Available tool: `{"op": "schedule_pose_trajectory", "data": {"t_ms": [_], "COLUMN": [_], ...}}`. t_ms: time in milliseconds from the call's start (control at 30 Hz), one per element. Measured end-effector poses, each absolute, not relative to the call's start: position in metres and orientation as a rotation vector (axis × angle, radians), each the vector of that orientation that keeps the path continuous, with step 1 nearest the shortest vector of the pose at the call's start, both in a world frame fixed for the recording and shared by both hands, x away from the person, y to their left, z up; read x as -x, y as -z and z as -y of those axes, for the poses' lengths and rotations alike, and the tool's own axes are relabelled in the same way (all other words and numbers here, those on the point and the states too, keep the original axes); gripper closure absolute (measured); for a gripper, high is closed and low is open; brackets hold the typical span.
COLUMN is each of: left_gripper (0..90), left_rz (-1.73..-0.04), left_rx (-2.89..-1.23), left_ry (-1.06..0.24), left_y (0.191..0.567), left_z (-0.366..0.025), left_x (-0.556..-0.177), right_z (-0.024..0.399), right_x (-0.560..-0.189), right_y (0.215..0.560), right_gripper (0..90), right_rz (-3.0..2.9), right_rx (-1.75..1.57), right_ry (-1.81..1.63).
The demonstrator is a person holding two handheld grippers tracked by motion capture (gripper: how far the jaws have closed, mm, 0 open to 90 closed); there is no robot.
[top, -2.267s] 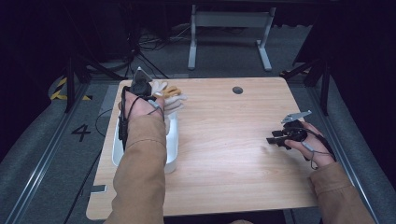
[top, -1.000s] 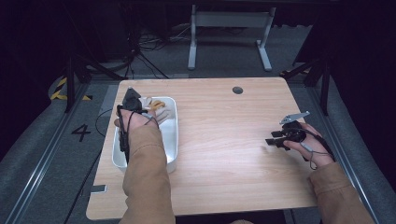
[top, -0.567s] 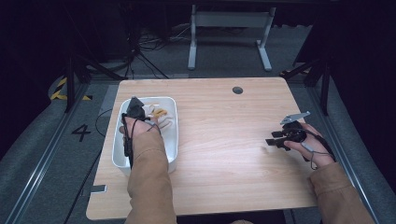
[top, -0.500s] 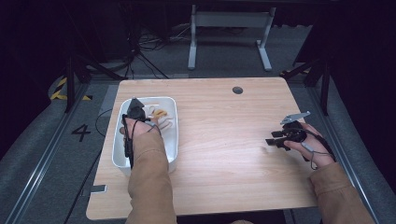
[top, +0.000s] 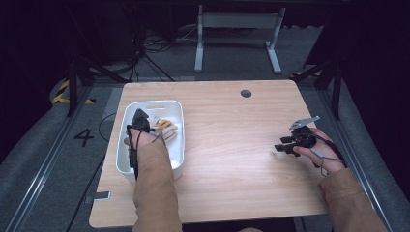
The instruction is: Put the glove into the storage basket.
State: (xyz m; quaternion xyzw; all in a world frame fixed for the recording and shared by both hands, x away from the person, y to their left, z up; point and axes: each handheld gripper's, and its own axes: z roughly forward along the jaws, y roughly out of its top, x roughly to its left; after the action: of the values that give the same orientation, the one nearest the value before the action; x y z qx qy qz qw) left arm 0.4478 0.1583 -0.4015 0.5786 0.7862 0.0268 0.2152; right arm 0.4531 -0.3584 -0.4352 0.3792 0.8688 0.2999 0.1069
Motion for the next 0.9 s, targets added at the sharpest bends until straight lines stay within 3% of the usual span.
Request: {"op": "schedule_pose_trajectory", "data": {"t_ms": [567,633,733,833,900], "left_gripper": [66.3,57.3,33.1,21.7,20.4], "left_rz": [-2.210,-2.194,-2.166,-2.179,-2.166], "left_rx": [-1.700,-1.745,-1.775,-1.797,-1.808], "left_ry": [-0.096,-0.088,-0.085,-0.048,-0.054], "left_y": [0.410,0.411,0.409,0.407,0.405], "left_z": [-0.149,-0.146,-0.140,-0.136,-0.134], "left_x": [-0.455,-0.458,-0.461,-0.463,-0.464], "right_z": [0.358,0.359,0.359,0.359,0.359], "right_x": [-0.453,-0.453,-0.453,-0.453,-0.453], "right_y": [0.437,0.437,0.437,0.437,0.437], "right_gripper": [49.4,49.4,49.3,49.2,49.1], "right_rz": [-2.563,-2.560,-2.558,-2.559,-2.558], "right_rx": [-1.119,-1.119,-1.122,-1.119,-1.120], "right_ry": [-0.874,-0.874,-0.873,-0.872,-0.876]}}
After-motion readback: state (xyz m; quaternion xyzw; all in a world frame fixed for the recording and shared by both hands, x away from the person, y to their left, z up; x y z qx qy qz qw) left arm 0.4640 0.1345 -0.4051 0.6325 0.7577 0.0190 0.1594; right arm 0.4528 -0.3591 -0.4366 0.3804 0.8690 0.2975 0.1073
